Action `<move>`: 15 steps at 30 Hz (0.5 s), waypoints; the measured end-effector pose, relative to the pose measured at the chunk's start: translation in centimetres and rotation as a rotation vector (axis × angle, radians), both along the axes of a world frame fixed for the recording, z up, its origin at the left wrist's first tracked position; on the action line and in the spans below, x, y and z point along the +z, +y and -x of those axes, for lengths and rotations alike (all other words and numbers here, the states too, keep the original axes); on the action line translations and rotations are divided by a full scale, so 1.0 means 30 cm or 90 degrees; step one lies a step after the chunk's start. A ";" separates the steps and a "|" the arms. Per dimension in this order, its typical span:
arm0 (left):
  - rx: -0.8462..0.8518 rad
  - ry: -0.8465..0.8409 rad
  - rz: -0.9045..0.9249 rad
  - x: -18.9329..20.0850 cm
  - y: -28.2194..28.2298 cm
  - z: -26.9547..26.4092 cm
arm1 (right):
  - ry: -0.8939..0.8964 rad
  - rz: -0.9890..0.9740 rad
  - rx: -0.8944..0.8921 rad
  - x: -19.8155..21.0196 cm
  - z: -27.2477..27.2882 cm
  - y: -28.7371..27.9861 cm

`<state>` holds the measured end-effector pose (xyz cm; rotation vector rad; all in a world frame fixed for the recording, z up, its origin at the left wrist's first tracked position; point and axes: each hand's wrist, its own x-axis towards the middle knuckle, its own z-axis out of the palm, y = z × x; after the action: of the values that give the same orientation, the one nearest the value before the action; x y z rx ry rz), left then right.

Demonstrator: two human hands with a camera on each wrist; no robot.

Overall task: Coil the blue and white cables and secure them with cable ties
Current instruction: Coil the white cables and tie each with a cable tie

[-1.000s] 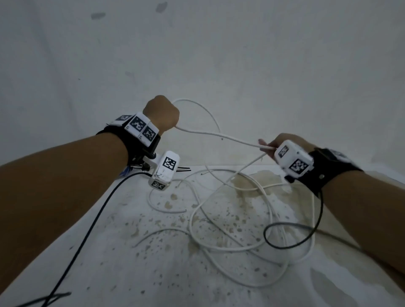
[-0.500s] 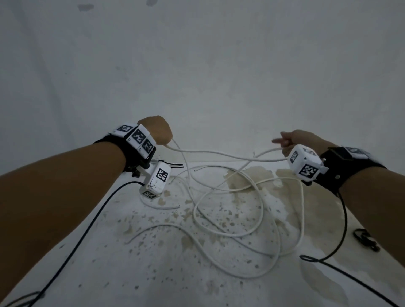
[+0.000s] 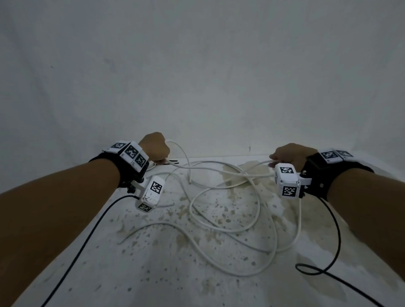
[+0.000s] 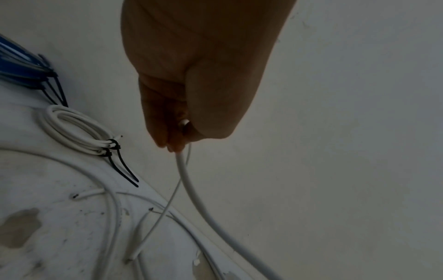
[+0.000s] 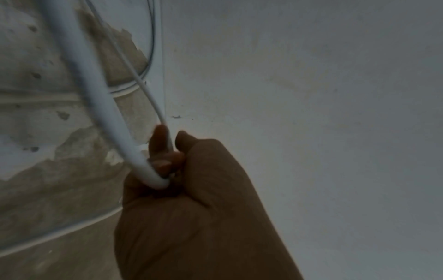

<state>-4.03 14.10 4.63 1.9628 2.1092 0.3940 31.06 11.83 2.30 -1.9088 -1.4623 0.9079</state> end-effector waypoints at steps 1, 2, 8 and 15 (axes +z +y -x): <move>-0.015 -0.053 0.019 -0.010 0.011 -0.001 | 0.067 0.012 -0.022 -0.004 0.002 -0.004; -0.030 -0.104 0.044 -0.020 0.013 -0.007 | 0.143 0.017 -0.030 -0.010 0.022 -0.010; -0.105 -0.130 0.201 -0.097 -0.027 -0.021 | 0.215 0.006 -0.092 -0.007 0.051 -0.001; -0.059 -0.078 0.149 -0.107 -0.060 0.026 | 0.542 -0.148 -0.149 0.027 0.065 0.039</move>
<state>-4.80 12.31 1.43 1.8448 1.8873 0.2322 29.09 13.01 3.11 -1.2314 -0.7697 1.1711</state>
